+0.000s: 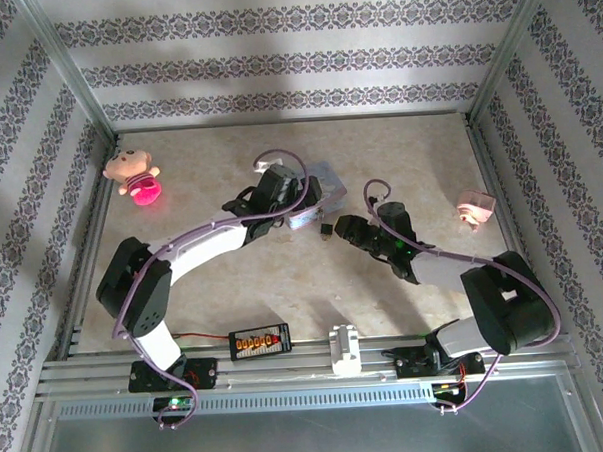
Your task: Unlock a padlock with a key
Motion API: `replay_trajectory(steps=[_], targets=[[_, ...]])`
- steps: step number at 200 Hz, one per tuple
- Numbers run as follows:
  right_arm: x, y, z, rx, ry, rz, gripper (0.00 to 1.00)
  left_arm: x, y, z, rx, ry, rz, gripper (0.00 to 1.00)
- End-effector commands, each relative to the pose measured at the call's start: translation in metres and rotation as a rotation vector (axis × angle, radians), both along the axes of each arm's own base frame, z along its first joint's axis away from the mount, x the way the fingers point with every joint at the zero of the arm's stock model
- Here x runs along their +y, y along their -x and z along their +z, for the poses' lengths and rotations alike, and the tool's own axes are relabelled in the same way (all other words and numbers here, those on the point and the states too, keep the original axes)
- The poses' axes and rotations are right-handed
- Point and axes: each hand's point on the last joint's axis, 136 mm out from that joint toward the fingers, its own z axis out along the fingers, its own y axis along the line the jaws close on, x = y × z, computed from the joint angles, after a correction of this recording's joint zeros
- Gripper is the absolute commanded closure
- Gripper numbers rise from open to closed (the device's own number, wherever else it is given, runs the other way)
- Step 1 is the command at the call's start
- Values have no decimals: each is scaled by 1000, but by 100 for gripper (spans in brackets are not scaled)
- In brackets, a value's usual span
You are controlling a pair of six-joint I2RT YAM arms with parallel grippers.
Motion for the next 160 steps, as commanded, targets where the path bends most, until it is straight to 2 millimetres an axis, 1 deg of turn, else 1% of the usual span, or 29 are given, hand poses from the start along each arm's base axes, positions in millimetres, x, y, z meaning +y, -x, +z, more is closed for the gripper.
replay_trajectory(steps=[1, 33, 65, 107, 160], targets=[[-3, -5, -17, 40, 102, 35, 52, 21, -16, -20, 25, -216, -13, 1], [3, -13, -35, 114, 156, 32, 48, 42, -37, -38, 67, -330, 55, 1], [8, -13, -43, 136, 271, 32, 43, 56, -50, -52, 100, -360, 97, 1], [17, -12, -53, 150, 419, 54, 42, 66, -63, -62, 110, -380, 118, 1], [24, -20, -62, 150, 576, 64, 42, 76, -69, -82, 161, -398, 148, 1]])
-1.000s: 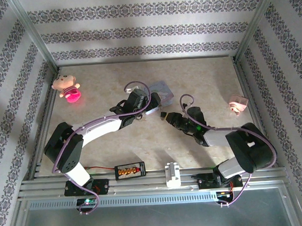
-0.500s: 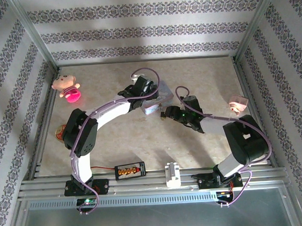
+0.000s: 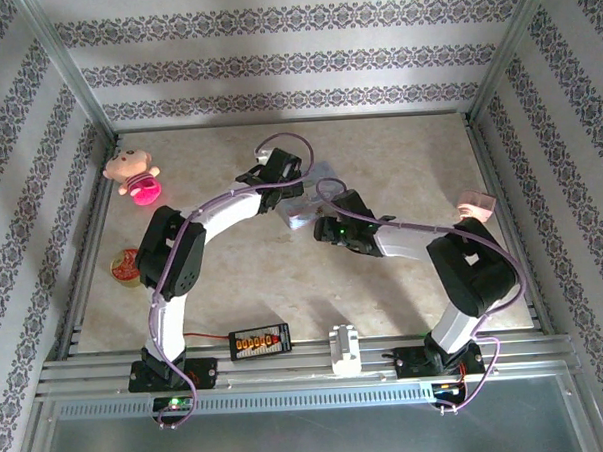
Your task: Unlock a padlock with a key
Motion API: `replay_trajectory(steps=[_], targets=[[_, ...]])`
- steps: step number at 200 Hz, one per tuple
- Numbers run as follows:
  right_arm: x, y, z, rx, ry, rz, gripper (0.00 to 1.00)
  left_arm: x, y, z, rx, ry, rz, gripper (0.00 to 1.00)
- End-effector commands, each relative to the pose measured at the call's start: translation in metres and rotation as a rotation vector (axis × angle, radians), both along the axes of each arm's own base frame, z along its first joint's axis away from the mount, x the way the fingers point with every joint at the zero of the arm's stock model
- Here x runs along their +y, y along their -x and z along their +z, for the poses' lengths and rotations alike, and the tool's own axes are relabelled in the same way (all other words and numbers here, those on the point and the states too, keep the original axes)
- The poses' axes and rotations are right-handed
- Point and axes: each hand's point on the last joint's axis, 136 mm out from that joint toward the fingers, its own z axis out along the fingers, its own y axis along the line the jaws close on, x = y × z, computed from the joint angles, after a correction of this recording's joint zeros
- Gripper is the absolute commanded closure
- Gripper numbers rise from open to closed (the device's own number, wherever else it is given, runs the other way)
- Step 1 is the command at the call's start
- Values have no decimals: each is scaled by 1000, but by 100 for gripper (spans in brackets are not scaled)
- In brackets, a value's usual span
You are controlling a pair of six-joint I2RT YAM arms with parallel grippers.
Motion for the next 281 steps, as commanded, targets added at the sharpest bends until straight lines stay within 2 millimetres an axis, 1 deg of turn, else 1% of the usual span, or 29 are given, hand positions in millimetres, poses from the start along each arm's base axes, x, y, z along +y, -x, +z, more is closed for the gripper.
replay_trajectory(steps=[1, 16, 48, 69, 90, 103, 112, 119, 129, 142, 157, 183, 196, 206, 215, 224, 252, 281], targets=[[-7, -5, -7, -3, 133, 2, 42, 17, -4, -13, 41, -44, 35, 1], [-6, -9, -9, -7, 178, 5, 42, 19, -5, -19, 59, -47, 41, 1], [-4, -15, -16, -7, 216, 9, 45, 22, -2, -31, 89, -66, 47, 1], [-1, -16, -20, -13, 246, 19, 48, 25, -1, -36, 101, -75, 52, 1], [1, -17, -22, -28, 303, 31, 49, 26, 1, -40, 109, -81, 54, 1], [1, -16, -25, -33, 325, 30, 51, 26, 2, -42, 115, -80, 56, 1], [0, -15, -27, -31, 327, 26, 56, 27, 3, -44, 120, -82, 56, 1], [1, -15, -28, -31, 321, 26, 59, 27, 3, -44, 121, -84, 58, 1], [1, -15, -29, -31, 311, 25, 61, 28, 4, -45, 123, -87, 57, 1], [0, -14, -30, -29, 287, 24, 65, 30, 4, -45, 126, -93, 61, 1], [1, -14, -28, -32, 246, 23, 71, 31, 5, -45, 126, -97, 61, 1], [-1, -15, -23, -34, 168, 15, 84, 31, 7, -45, 129, -102, 56, 1], [-2, -16, -21, -31, 122, 4, 93, 32, 8, -46, 134, -102, 54, 1], [-4, -17, -21, -28, 98, -7, 95, 32, 10, -47, 138, -101, 55, 1], [-5, -17, -21, -24, 82, -14, 98, 33, 12, -47, 140, -98, 55, 1], [-6, -18, -20, -24, 67, -22, 100, 33, 13, -47, 142, -94, 55, 1], [-8, -21, -17, -23, 35, -47, 100, 34, 22, -49, 153, -74, 54, 1], [-6, -25, -14, -24, 1, -60, 100, 32, 36, -57, 182, -28, 54, 1]])
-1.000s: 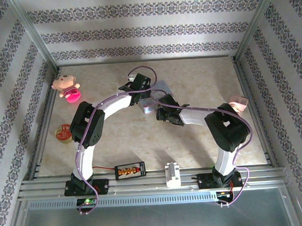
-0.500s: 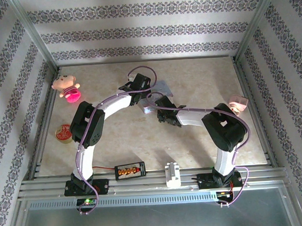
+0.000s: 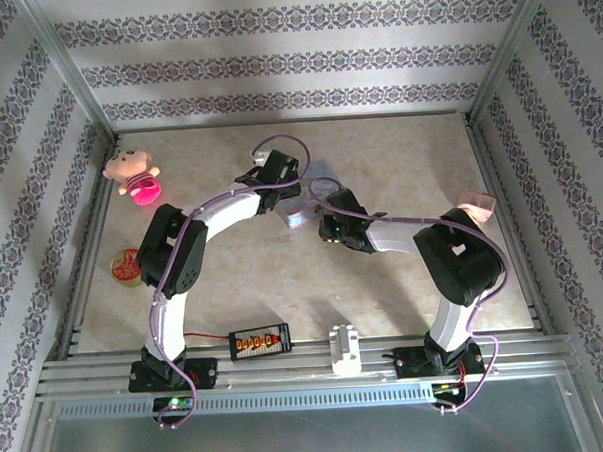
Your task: Unlock a padlock with a key
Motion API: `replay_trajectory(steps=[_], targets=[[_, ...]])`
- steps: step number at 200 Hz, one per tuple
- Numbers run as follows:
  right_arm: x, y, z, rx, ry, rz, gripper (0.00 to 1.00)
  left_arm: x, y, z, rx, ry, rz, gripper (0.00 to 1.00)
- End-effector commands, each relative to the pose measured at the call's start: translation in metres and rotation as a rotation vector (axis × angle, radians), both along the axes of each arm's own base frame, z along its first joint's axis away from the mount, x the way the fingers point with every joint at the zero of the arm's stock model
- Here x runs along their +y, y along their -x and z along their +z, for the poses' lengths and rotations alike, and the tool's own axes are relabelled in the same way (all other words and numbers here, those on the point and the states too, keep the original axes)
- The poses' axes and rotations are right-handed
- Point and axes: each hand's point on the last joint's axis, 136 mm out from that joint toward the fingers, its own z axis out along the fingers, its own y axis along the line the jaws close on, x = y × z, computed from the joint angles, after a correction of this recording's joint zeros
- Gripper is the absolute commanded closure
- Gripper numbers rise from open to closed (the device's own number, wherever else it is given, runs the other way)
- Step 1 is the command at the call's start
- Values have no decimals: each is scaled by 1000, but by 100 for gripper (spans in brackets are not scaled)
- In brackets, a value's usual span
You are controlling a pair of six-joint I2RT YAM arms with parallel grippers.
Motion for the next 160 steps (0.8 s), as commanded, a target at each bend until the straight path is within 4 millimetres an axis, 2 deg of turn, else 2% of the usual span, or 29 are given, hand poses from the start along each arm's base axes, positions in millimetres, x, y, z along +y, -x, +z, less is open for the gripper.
replay_trajectory(steps=[1, 83, 160], targets=[[-2, -5, -1, -1, -47, -35, 100, 23, 38, -44, 177, -46, 8, 1], [-10, -8, 2, 7, -115, -102, 100, 20, 74, -57, 198, 61, 60, 4], [-16, -13, 1, 21, -176, -156, 100, 18, 83, -61, 206, 79, 70, 5]])
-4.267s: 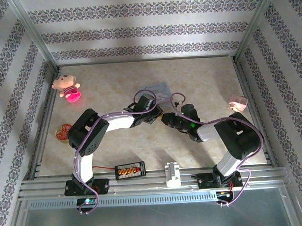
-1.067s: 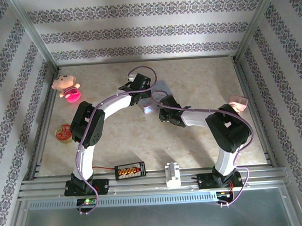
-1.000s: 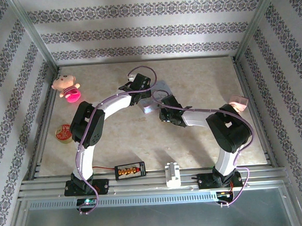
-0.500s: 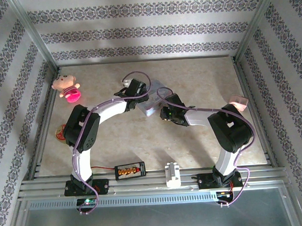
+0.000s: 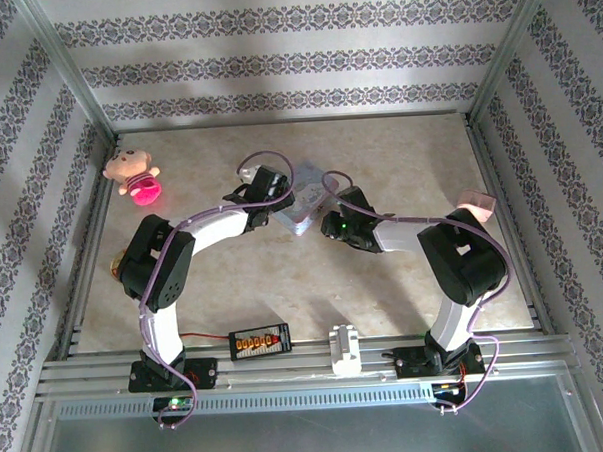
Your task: Unlock a padlock with a key
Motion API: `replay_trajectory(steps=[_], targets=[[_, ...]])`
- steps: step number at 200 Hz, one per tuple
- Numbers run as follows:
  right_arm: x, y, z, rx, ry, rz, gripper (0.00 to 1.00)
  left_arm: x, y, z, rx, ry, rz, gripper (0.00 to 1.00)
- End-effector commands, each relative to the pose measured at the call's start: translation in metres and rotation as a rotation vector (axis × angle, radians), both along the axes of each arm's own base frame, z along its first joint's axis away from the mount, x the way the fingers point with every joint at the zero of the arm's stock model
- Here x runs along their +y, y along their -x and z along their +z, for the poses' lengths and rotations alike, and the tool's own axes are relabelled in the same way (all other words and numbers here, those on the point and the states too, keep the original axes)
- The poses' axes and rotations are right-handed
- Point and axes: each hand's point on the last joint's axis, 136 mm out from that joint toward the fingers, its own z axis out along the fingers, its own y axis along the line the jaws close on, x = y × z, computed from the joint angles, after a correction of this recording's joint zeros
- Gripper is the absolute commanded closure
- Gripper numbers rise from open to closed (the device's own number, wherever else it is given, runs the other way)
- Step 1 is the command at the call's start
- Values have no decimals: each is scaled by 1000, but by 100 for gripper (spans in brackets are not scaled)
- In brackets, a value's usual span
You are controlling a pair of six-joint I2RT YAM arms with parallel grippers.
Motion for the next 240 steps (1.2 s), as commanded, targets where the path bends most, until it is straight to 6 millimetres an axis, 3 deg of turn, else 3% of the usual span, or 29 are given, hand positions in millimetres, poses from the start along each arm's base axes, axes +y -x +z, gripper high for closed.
replay_trajectory(steps=[1, 170, 215, 240], targets=[[-13, -9, -3, -10, -11, -72, 100, 12, 47, -51, 207, -99, -38, 5], [-12, -27, 11, -21, -149, -171, 100, 16, 79, -65, 235, -74, 1, 3], [-12, -32, 14, -29, -165, -180, 100, 17, 81, -66, 233, -72, 5, 3], [-22, -32, 19, -46, -154, -187, 100, 17, 77, -65, 222, -80, 7, 3]])
